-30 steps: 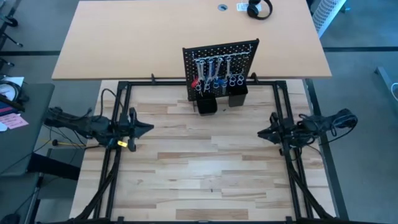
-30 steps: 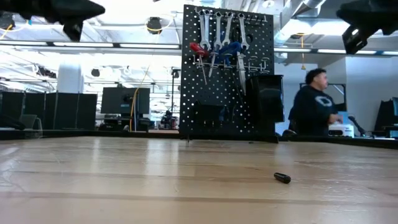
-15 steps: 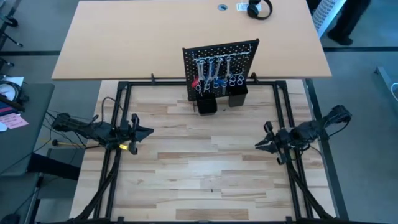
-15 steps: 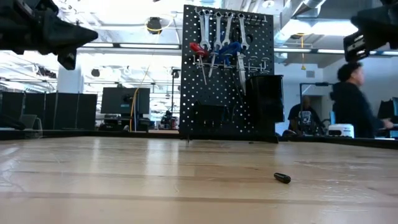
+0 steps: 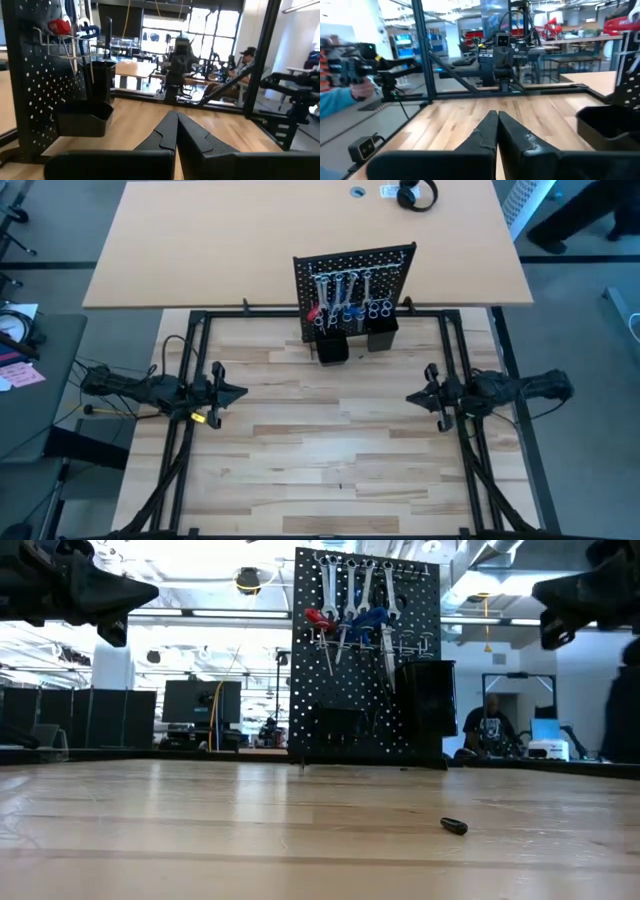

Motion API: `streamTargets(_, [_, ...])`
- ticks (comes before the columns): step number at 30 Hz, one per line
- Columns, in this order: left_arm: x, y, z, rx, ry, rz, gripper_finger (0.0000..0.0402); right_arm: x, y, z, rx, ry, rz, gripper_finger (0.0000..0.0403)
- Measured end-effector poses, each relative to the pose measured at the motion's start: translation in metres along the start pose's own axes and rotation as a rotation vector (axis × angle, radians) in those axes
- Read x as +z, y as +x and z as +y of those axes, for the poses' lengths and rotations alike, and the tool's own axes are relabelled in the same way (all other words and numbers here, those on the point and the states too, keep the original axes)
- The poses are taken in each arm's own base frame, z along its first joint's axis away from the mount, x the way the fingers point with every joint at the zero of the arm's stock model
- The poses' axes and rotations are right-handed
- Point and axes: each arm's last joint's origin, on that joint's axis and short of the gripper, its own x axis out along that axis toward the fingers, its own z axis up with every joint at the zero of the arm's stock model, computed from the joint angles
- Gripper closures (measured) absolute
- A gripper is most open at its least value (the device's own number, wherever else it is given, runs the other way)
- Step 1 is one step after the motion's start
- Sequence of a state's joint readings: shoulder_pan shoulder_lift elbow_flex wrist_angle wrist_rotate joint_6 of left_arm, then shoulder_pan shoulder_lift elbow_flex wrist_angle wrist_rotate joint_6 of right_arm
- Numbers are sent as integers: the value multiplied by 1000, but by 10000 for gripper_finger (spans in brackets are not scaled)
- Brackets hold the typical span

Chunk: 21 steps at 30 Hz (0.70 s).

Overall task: Hang tools onto peg board
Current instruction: Return To Home Position

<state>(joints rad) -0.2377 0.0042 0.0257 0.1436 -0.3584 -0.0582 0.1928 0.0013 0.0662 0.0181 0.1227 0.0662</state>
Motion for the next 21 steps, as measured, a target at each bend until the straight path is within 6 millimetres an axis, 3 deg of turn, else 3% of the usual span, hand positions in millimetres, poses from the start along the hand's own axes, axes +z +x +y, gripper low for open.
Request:
streamTargets(4, [-2, 1, 2, 3, 10, 21, 401, -12, 3, -7, 7, 31, -15, 389])
streamTargets(10, [-13, 2, 6, -6, 31, 89, 401, -12, 3, -16, -73, 21, -24, 388])
streamTargets(17, [-15, 2, 5, -133, 48, 118, 401, -19, 3, -21, -124, 19, 54, 387])
streamTargets(21, [-15, 2, 6, -102, 49, 117, 401, -20, 3, -23, -138, 15, 63, 387])
